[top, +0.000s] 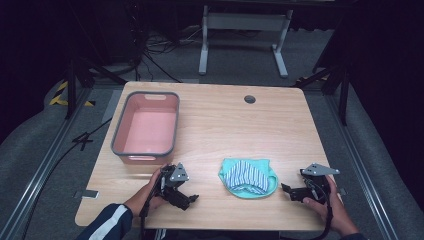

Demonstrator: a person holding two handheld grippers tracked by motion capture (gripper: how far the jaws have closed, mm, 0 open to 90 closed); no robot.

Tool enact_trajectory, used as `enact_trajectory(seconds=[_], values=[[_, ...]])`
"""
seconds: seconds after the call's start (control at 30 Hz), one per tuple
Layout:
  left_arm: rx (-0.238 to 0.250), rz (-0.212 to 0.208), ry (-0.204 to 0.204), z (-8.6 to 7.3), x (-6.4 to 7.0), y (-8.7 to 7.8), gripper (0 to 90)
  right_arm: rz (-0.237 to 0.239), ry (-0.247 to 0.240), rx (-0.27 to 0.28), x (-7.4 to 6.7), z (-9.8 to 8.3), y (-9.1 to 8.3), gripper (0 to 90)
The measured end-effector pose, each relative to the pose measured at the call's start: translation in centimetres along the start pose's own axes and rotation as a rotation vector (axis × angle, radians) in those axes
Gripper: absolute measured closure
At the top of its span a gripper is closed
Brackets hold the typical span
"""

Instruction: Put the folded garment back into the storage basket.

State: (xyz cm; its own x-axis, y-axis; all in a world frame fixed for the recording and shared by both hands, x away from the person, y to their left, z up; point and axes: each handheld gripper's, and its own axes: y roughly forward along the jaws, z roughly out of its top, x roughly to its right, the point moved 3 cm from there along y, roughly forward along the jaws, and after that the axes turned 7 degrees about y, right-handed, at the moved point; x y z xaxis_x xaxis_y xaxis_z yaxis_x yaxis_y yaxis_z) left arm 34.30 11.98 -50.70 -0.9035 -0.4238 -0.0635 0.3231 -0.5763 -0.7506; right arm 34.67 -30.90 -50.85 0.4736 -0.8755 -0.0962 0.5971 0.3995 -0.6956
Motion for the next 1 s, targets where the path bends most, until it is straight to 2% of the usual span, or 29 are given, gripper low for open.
enact_trajectory(seconds=[0.13, 0.27, 0.37, 0.63, 0.87, 0.97, 1.0], values=[[0.003, -0.002, 0.011, -0.1, 0.1, -0.1, 0.6, 0.000, 0.001, 0.000, 0.0, 0.0, 0.0, 5.5], [0.016, -0.013, 0.022, -0.2, 0.2, -0.3, 4.7, 0.003, -0.005, -0.001, 0.0, 0.0, 0.0, 5.5], [0.028, -0.034, 0.049, -0.2, 0.2, -0.4, 9.4, 0.009, -0.011, -0.003, 0.1, 0.0, 0.0, 5.5], [0.026, -0.049, 0.059, -0.2, 0.4, -0.6, 12.3, 0.016, -0.016, -0.002, 0.2, 0.0, 0.0, 6.5], [0.008, -0.040, 0.078, 0.3, 0.4, -0.7, 20.6, -0.002, 0.015, 0.006, 0.5, 0.1, -0.4, 18.5], [0.019, -0.043, 0.064, 0.8, 0.4, -0.6, 22.4, -0.009, 0.014, 0.020, 0.5, 0.0, -0.7, 28.4], [0.025, -0.035, 0.064, 1.1, 0.5, -0.6, 22.5, -0.010, 0.012, 0.023, 0.5, 0.0, -0.8, 29.3]])
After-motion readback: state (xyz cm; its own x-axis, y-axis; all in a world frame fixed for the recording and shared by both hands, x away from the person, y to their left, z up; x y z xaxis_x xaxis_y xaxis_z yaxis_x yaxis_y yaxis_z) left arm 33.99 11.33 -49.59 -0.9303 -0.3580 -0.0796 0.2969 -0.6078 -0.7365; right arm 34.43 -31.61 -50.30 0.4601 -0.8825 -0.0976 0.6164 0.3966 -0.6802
